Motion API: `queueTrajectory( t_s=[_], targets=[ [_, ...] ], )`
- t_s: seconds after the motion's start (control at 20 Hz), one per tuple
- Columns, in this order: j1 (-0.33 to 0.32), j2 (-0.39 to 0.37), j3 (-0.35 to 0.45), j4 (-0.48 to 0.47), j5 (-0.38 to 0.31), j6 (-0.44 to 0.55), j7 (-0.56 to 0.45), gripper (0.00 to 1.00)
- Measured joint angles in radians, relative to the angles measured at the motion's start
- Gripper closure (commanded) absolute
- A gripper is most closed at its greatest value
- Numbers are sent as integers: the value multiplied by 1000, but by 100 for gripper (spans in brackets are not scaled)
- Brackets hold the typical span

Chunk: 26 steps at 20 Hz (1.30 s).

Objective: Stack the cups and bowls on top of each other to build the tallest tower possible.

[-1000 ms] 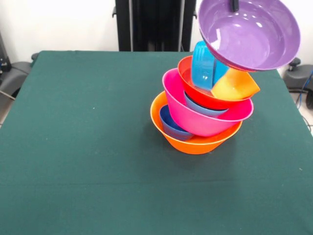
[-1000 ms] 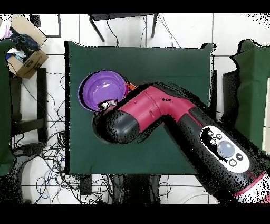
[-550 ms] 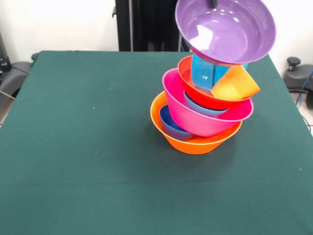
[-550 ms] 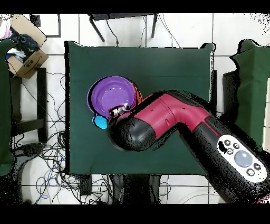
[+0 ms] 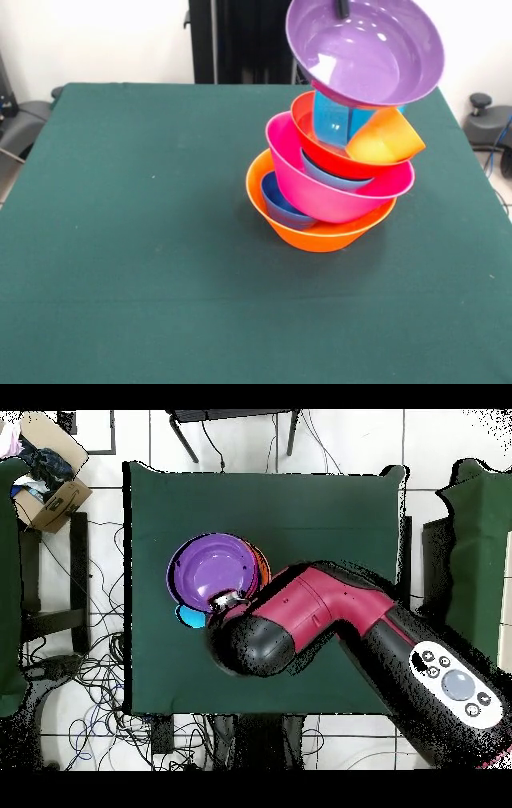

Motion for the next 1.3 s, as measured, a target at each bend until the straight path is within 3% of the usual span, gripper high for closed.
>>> queueTrajectory(
  t_s=[0.75, 1.3],
  targets=[
    [-53, 104, 78, 25, -23, -22, 0, 100],
    [-53, 203, 82, 31, -134, -122, 0, 100]
  ],
)
